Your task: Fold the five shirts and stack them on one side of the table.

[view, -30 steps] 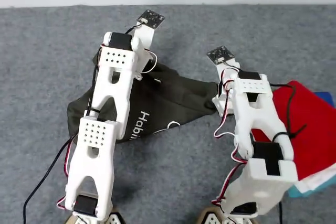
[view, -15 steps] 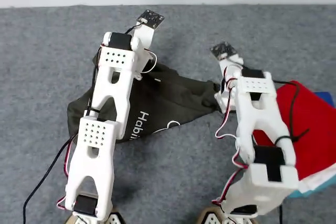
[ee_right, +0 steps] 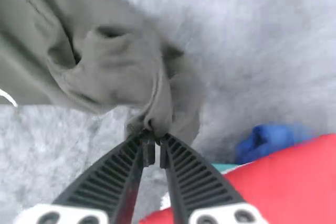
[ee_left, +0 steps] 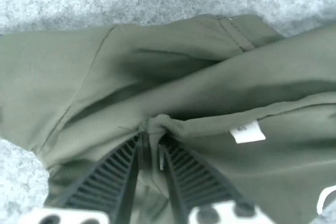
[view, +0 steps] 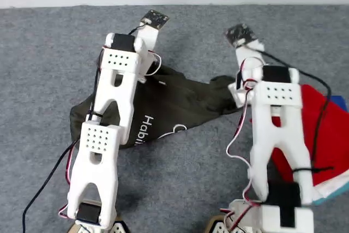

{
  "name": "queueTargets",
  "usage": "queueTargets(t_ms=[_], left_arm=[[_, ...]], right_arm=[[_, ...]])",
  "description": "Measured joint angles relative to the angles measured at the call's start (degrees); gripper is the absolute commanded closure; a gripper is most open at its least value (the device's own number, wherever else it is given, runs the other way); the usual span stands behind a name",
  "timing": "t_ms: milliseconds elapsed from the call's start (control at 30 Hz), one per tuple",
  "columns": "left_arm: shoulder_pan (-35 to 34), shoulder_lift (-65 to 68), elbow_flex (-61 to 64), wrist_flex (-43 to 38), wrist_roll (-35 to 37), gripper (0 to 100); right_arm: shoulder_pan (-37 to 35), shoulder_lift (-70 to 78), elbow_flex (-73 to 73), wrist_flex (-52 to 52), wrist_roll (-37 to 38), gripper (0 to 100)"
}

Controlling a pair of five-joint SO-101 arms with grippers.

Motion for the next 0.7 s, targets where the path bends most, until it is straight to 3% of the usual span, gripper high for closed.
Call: queueTargets(t_ms=[400, 700], left_arm=[[-7.6, -19.9, -1.5, 0.0, 0.1, 99], [-7.3, -36.0, 1.1, 0.0, 0.2, 99]], right_arm=[[-0.1, -21.2, -8.9, 0.9, -0.2, 98.8], [-3.2, -26.5, -15.5, 12.6, -2.4, 98.3]])
